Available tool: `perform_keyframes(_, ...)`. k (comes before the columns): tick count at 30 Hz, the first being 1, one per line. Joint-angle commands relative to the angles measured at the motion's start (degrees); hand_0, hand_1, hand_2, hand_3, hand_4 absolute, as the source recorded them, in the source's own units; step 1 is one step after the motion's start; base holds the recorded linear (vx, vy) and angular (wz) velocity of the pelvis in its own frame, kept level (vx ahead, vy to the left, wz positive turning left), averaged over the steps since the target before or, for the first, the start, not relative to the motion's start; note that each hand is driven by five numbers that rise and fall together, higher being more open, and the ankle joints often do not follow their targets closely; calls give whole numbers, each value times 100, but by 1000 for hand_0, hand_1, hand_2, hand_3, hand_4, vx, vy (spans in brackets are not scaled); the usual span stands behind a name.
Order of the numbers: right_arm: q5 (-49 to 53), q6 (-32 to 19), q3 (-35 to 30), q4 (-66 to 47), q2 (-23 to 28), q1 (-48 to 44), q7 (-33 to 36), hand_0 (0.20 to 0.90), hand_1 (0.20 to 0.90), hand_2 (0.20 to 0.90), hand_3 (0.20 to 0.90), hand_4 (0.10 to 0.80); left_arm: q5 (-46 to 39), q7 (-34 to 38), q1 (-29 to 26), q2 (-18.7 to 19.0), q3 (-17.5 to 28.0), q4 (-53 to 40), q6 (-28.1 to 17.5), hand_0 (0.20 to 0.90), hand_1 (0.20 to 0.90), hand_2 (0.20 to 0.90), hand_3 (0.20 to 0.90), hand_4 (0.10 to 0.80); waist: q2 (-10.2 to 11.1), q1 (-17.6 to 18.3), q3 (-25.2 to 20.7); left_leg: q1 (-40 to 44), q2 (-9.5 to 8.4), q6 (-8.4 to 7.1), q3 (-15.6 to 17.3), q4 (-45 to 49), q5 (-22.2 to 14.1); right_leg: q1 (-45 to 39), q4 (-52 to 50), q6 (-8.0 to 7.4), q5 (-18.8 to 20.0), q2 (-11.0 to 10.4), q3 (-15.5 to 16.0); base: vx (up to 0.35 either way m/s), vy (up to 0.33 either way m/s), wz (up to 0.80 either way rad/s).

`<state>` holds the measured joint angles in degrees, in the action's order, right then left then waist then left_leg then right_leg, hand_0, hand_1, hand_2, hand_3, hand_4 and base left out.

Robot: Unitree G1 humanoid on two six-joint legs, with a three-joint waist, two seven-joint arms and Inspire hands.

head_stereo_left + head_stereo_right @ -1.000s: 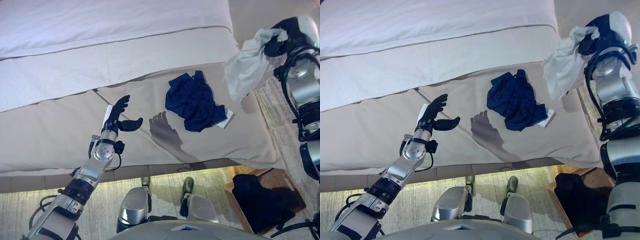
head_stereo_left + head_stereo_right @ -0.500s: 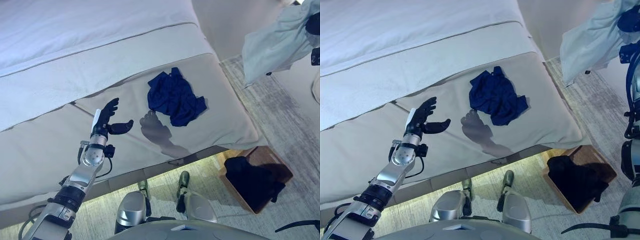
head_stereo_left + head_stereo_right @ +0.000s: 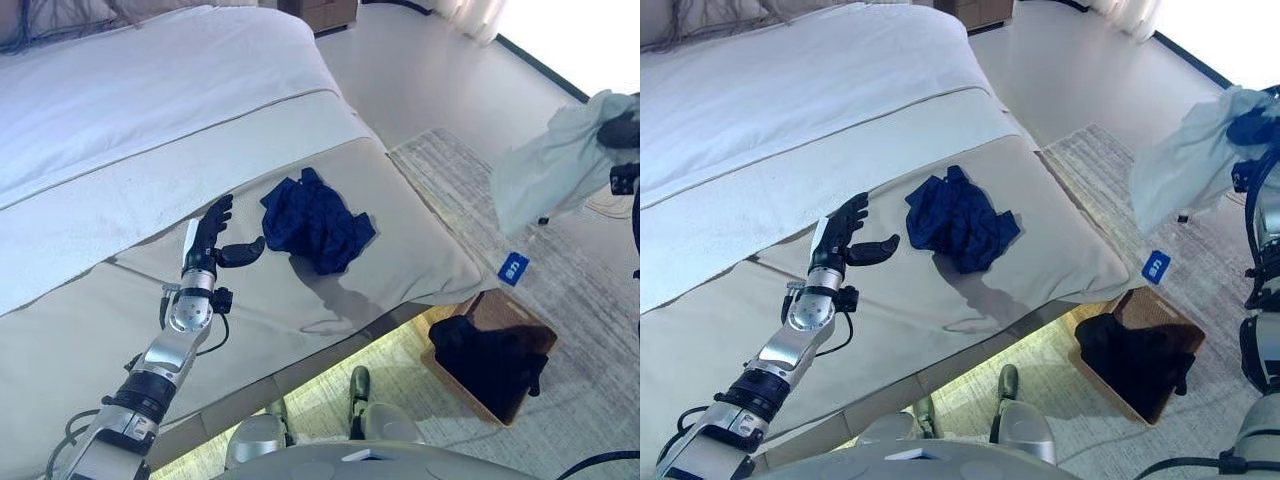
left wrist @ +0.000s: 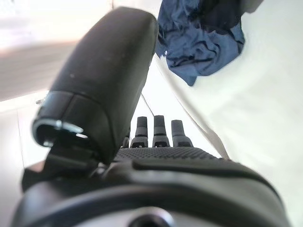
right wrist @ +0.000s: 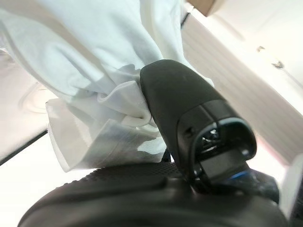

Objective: Pick up the clothes from the bed and place them into the basket

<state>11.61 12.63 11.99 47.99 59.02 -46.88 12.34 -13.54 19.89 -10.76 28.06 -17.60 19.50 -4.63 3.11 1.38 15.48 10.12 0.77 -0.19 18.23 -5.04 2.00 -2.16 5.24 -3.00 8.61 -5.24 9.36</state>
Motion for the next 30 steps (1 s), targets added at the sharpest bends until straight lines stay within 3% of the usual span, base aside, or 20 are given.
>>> perform_keyframes(1, -379, -297, 78, -162, 364, -82, 144, 300, 300, 300, 200, 100, 114, 66, -160, -50, -321, 92, -328, 900, 900, 900, 900, 800, -130, 62, -1143, -103, 167, -163, -651, 47, -506, -313, -99, -243, -631, 45, 78, 4, -24, -14)
perform_keyframes(16, -299, -407, -678, -169, -191, 1145, 56, 300, 300, 300, 200, 100, 266, -248, -292, -65, -477, -18, -212, 900, 900, 900, 900, 800, -278, 475, -960, -153, 231, -200, -224, 196, -553, -87, -73, -227, -573, 172, -285, -14, -53, -15)
perform_keyframes(30, -483, -474, -876, -310, -394, 1667, 37, 300, 300, 300, 200, 100, 286, -466, -351, -91, -637, -134, -54, 900, 900, 900, 900, 800, -778, 734, -625, -374, 195, -255, -116, 251, -556, 224, -75, -229, -565, 178, -471, -11, -51, -8)
